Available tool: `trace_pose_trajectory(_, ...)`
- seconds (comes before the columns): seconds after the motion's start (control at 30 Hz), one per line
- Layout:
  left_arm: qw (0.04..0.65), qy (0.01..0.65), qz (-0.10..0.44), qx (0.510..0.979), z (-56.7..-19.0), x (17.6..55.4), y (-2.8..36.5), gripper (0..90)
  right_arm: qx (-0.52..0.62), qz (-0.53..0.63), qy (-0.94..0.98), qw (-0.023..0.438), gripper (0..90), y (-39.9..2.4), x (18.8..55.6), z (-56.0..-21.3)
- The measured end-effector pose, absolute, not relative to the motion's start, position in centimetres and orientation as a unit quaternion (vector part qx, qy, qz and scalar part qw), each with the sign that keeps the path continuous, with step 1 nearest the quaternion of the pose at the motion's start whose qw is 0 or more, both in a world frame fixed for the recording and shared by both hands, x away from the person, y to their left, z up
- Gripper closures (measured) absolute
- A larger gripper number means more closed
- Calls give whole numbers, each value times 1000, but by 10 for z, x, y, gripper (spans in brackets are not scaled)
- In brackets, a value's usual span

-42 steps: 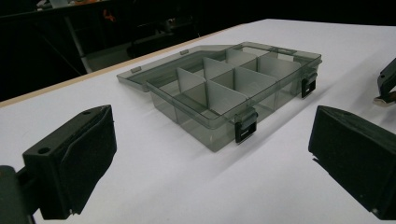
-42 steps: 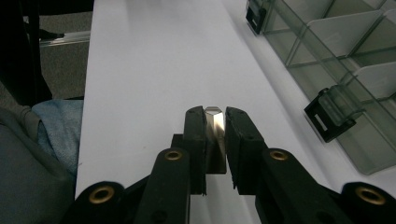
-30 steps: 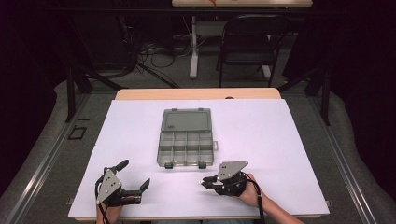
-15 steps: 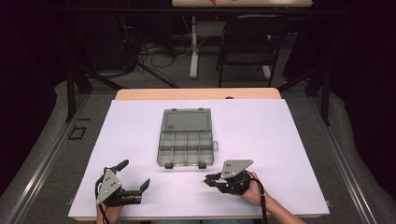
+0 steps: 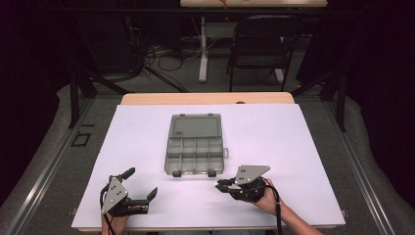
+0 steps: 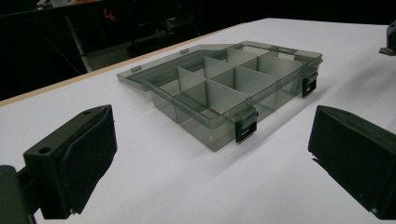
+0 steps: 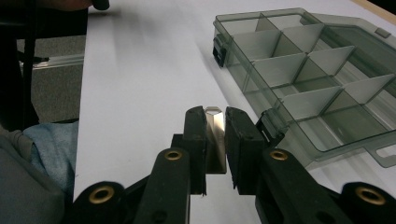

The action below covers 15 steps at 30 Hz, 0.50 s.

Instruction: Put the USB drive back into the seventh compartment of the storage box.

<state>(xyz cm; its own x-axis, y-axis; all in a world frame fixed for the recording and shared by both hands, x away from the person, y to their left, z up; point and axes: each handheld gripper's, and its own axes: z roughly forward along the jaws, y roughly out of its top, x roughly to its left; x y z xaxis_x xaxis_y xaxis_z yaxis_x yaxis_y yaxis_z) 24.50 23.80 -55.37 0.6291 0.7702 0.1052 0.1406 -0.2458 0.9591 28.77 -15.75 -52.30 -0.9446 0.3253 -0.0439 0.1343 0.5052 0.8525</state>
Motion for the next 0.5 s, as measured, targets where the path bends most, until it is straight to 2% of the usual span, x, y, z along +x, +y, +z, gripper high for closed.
trace_pose_trajectory(0.5,529,311,299,731,-553,245,238,13,142,484,856,116,794,-163,289,-518)
